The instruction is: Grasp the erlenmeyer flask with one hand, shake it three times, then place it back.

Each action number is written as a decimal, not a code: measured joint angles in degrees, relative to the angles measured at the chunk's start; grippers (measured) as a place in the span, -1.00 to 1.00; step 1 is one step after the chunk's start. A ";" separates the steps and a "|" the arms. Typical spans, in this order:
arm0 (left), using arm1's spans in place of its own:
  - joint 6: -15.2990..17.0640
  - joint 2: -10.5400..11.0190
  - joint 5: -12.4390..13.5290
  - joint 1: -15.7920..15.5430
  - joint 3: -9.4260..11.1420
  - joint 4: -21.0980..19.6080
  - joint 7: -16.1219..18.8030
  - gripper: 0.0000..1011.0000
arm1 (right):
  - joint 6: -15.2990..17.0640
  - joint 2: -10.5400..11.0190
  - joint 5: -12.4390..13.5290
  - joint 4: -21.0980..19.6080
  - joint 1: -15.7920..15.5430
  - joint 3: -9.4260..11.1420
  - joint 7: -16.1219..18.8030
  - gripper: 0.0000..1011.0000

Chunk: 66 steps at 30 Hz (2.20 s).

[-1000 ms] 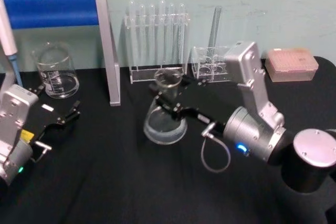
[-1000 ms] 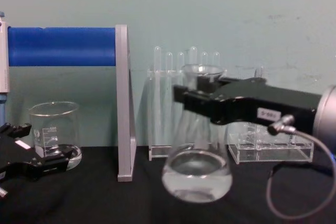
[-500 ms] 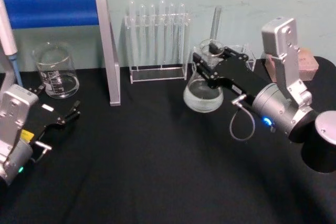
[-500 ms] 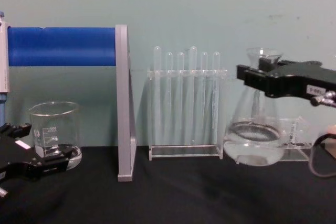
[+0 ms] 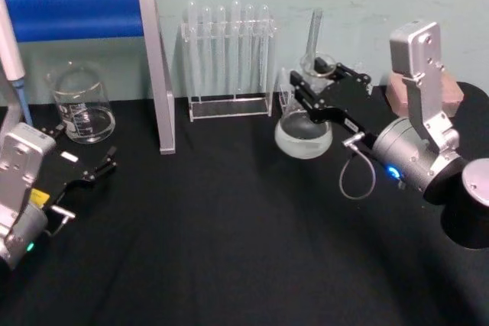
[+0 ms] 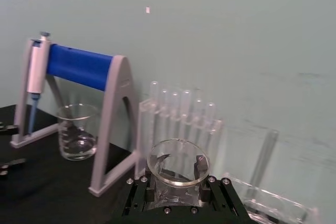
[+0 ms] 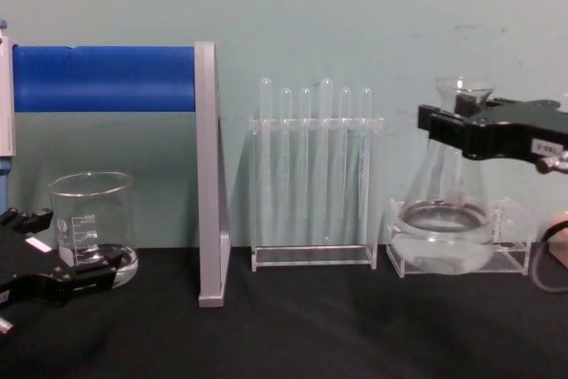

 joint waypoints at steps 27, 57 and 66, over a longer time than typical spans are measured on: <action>0.00 0.00 0.00 0.00 0.00 0.00 0.00 0.98 | 2.31 0.80 2.27 -8.83 -3.81 -11.43 8.38 -0.11; 0.00 0.00 0.00 0.01 0.00 0.00 0.00 0.98 | 1.11 0.79 2.18 -4.45 -1.19 -7.06 2.41 -0.11; 0.00 0.00 0.00 0.00 0.00 0.00 0.00 0.98 | 0.60 0.01 1.43 -1.16 0.29 -2.29 -0.46 -0.11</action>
